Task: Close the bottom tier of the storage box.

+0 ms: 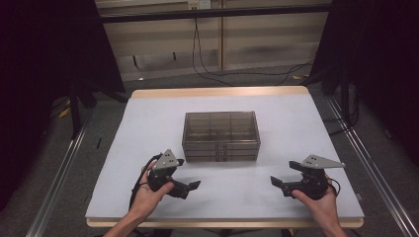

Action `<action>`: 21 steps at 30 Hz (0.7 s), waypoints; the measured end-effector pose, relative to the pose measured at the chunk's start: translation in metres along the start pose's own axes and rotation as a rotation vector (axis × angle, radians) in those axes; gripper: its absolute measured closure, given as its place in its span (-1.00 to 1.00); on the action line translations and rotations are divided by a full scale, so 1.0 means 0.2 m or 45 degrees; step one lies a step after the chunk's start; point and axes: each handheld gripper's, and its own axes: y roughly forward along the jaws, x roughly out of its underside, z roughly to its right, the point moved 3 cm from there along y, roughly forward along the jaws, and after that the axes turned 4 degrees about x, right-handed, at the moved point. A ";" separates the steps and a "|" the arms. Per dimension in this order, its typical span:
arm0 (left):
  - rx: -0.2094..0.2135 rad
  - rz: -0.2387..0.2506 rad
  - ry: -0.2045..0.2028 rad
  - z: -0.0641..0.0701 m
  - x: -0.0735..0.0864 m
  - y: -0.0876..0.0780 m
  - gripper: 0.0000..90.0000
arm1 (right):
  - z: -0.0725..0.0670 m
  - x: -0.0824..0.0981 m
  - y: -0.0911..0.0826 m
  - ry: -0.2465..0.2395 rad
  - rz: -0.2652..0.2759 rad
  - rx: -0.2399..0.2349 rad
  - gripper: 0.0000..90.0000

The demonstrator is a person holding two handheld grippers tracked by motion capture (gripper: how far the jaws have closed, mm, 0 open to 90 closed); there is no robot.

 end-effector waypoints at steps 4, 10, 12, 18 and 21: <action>-0.055 -0.011 -0.021 -0.01 0.05 -0.05 -0.89 | 0.01 0.00 -0.01 0.015 0.000 0.008 -0.85; -0.070 -0.015 -0.062 -0.01 0.14 -0.12 -0.89 | 0.01 0.00 -0.01 0.017 0.001 0.010 -0.85; -0.071 -0.013 -0.084 -0.02 0.18 -0.13 -0.89 | 0.01 0.00 -0.02 0.017 -0.002 0.013 -0.85; -0.124 -0.022 -0.121 -0.05 0.27 -0.18 -0.89 | 0.01 0.01 -0.02 0.016 -0.001 0.018 -0.85; -0.147 -0.012 -0.139 -0.06 0.31 -0.23 -0.91 | 0.01 0.01 -0.03 0.026 -0.007 0.024 -0.86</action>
